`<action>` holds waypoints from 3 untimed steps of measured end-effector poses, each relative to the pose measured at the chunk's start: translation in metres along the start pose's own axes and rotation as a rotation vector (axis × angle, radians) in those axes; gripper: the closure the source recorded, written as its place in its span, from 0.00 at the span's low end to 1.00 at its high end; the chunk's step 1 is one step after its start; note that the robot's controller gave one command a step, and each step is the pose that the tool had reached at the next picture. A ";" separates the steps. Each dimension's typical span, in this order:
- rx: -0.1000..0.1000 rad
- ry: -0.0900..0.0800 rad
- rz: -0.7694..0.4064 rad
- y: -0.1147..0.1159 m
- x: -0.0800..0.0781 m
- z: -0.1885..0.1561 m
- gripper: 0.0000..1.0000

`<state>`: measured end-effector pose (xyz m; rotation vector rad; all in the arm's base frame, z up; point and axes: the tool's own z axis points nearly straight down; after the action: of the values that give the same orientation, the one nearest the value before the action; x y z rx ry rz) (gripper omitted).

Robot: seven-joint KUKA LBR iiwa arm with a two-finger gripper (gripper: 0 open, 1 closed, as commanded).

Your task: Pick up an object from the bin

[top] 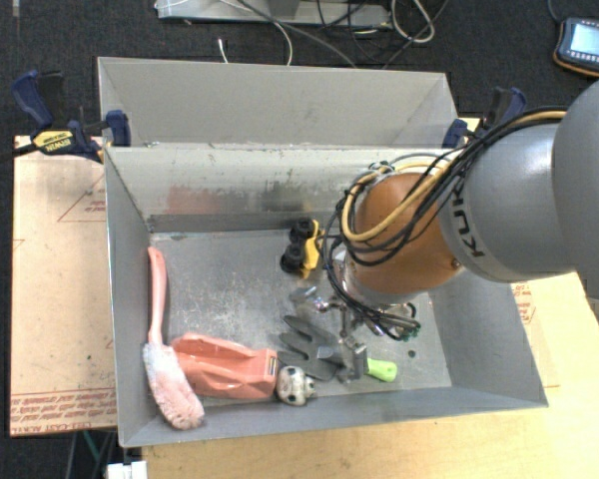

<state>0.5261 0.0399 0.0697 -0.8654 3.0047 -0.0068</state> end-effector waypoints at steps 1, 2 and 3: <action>-0.008 0.013 0.530 0.015 -0.034 -0.001 1.00; -0.008 0.013 0.529 0.015 -0.034 -0.001 1.00; -0.008 0.014 0.528 0.015 -0.034 -0.012 1.00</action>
Offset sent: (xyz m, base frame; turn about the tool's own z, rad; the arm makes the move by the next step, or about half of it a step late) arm 0.0000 0.0000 0.0000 0.0000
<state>0.5464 0.0709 0.0824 -0.0513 3.1410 0.0061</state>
